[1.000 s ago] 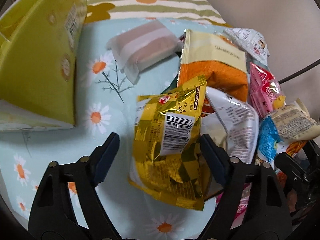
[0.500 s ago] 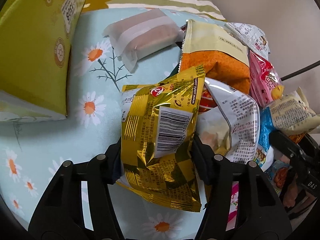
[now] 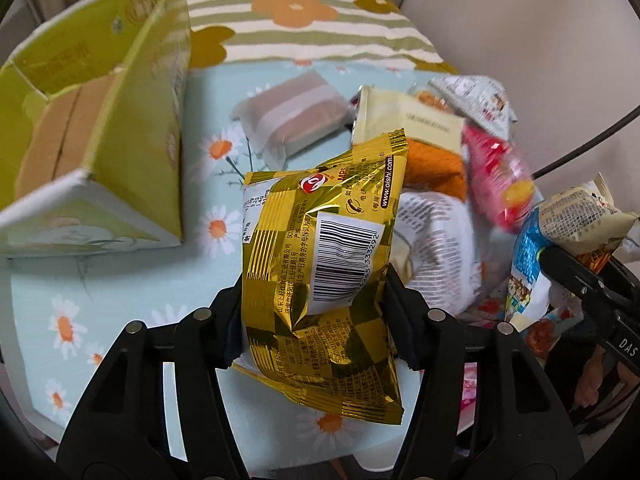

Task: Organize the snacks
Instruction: 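Carry both bags over the box and open both tools to drop them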

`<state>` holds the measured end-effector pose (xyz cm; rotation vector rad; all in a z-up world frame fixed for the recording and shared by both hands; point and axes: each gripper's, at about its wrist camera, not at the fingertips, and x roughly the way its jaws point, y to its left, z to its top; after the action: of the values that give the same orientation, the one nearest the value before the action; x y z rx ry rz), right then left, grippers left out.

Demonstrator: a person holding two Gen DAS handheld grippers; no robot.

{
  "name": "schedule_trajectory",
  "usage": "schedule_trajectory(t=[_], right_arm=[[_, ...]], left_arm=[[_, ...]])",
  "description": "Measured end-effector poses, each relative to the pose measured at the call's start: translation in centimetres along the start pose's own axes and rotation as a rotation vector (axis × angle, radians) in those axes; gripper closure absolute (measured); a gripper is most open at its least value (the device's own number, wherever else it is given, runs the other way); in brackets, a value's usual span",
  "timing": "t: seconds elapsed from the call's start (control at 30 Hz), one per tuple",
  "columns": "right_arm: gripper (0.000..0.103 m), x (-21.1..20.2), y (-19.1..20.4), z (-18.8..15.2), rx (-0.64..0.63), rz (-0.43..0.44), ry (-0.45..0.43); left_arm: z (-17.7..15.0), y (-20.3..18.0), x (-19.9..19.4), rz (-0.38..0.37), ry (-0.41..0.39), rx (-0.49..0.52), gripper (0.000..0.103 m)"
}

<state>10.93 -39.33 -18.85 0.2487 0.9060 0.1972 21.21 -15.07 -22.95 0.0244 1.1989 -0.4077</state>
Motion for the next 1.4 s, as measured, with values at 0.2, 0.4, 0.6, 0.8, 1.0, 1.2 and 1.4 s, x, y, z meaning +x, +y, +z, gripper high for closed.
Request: schedule_trajectory(t=[0.2,0.4,0.6,0.8,1.0,1.2,1.4], right_arm=[[0.056,-2.4,1.7,1.8,-0.027,0.013,-0.045],[0.056,-4.5,5.1,4.8,-0.084,0.033,-0.105],[0.056,-4.3,10.4,8.4,-0.132,0.061,-0.163],[0.056,-1.9,17.0,11.0,-0.162,0.070,-0.190],[0.056,2.3,24.0,13.0,-0.168,0.082,-0.165],[0.056,7.1,28.3,13.7,-0.145,0.057,-0.095],[0.056,11.1,29.9,13.8,-0.130,-0.003,-0.015]], left_arm=[[-0.1,0.3,-4.2,0.008,-0.065,-0.015,0.048],[0.7,2.0,-10.2,0.036,-0.175,-0.053,0.048],[1.8,6.7,-15.9,0.066,-0.282,-0.094,0.048],[3.1,14.6,-19.2,0.097,-0.318,-0.123,0.048],[3.8,22.5,-20.3,0.099,-0.312,-0.175,0.048],[4.9,28.5,-17.7,0.089,-0.246,-0.216,0.048],[5.8,30.5,-13.1,0.106,-0.165,-0.205,0.048]])
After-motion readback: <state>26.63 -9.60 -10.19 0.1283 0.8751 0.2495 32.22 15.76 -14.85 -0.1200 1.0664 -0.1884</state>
